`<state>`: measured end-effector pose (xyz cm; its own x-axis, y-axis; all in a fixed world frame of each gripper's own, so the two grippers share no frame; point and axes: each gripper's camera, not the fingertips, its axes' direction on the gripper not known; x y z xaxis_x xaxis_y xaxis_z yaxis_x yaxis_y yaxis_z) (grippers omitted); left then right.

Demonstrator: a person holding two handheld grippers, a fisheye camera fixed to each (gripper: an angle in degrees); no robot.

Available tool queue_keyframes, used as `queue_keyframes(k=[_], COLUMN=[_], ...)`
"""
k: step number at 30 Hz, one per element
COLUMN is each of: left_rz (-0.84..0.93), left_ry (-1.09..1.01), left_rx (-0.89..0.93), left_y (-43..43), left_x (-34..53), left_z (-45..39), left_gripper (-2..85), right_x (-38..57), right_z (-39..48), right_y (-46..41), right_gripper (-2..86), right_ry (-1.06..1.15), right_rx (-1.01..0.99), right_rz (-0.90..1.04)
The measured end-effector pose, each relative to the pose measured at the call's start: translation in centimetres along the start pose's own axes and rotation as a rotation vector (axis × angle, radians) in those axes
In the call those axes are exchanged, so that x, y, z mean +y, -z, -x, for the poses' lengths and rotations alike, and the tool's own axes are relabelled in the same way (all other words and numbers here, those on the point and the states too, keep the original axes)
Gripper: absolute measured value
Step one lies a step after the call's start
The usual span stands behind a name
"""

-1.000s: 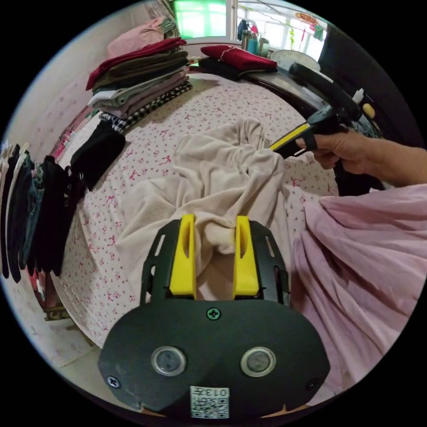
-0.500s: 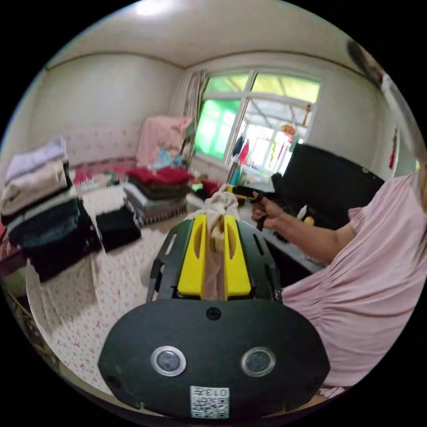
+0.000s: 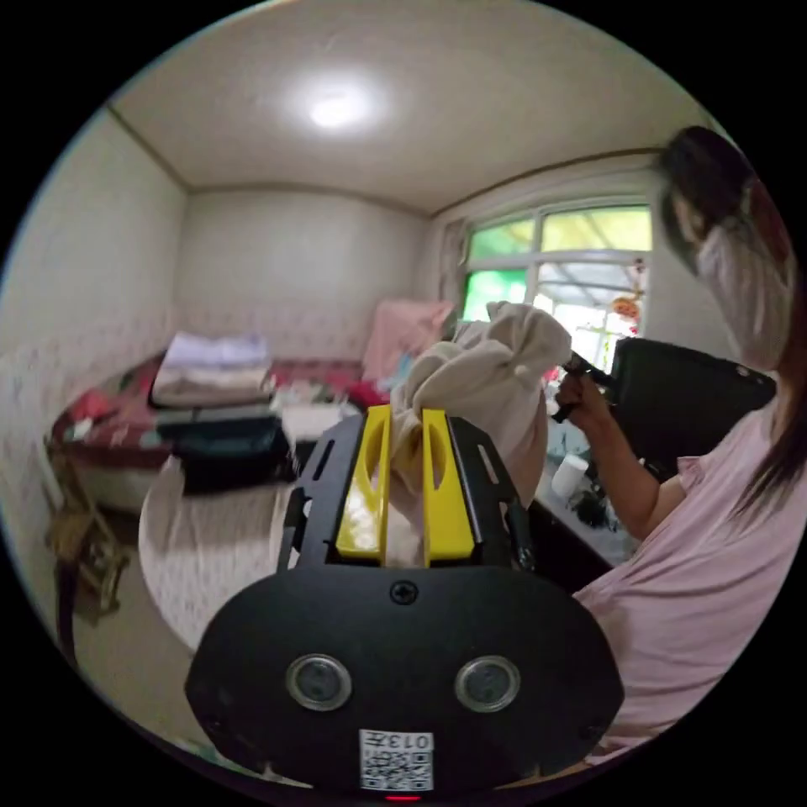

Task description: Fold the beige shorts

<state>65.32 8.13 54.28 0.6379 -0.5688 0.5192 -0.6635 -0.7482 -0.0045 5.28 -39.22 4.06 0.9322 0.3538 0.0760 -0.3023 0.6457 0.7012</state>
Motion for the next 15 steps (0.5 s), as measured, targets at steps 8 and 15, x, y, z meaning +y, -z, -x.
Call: queue_keyframes(k=[8, 15], left_rz=[0.523, 0.660], left_ry=[0.656, 0.279], left_rx=[-0.215, -0.279], left_y=[-5.4, -10.4], left_x=[19.8, 17.0], left_z=[12.0, 12.5], left_gripper=[3.8, 10.7], right_x=[23.9, 28.0], right_z=[6.9, 3.4], right_y=[-13.9, -4.9], right_gripper=[2.0, 7.6], right_ry=[-0.266, -0.366], right_rx=[-0.260, 0.049], right_rz=[0.878, 0.910])
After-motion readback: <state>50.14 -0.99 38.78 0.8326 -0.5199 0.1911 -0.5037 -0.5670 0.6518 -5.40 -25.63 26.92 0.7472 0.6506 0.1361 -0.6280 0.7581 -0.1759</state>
